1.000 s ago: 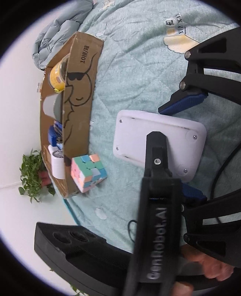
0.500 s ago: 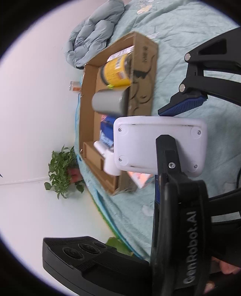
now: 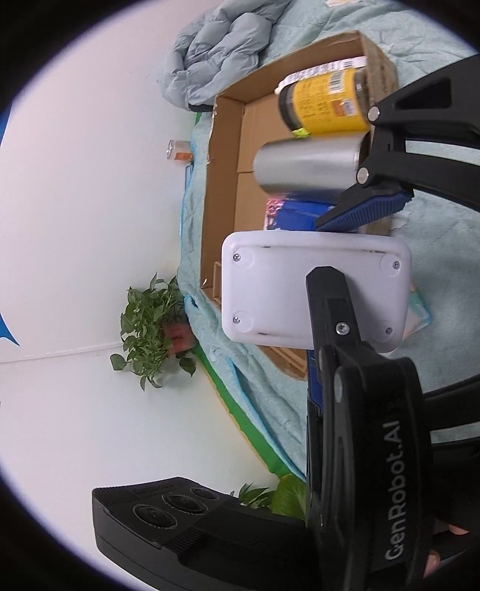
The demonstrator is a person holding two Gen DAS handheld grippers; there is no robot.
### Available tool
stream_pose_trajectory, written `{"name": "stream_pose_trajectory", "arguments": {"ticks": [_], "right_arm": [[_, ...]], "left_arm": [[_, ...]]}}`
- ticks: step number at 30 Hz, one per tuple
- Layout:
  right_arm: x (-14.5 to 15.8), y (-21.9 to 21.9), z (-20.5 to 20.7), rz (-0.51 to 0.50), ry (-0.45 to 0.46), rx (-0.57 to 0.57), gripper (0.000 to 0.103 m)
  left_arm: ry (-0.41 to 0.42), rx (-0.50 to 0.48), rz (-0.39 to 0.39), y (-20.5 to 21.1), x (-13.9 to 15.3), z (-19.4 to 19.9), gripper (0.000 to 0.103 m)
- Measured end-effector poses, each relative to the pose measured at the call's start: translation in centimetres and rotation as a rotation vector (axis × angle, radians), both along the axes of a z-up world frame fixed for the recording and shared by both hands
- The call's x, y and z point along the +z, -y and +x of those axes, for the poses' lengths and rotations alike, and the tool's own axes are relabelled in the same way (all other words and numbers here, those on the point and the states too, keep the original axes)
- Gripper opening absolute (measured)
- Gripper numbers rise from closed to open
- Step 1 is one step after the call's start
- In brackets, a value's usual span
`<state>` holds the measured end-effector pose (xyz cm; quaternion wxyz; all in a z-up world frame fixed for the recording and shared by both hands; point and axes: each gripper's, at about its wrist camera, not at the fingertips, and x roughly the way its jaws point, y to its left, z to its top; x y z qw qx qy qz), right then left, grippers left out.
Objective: Organize rigid objects
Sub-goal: 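Lift the white device with the left gripper and carry it into the box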
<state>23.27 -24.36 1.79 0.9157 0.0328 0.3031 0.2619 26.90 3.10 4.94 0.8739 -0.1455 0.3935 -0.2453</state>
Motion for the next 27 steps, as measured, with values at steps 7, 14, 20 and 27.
{"name": "stream_pose_trajectory", "arguments": {"ticks": [7,14,20,27], "right_arm": [[1.3,-2.0,3.9,0.025,0.000,0.014,0.066],[2.1,-4.5,8.0,0.038,-0.030,0.039,0.066],[0.0,-7.7,11.2,0.072,-0.184,0.092,0.066],[-3.5,-9.2,13.4,0.077,-0.358,0.141,0.068]], "left_arm": [[0.019,0.021,0.015,-2.4,2.1,4.7,0.035],[0.008,0.038,0.033,-5.3,3.8,9.8,0.035],[-0.089,0.093,0.041,-8.8,1.6,14.2,0.035],[-0.177,0.100,0.062,-10.4,-2.6,17.0,0.032]]}}
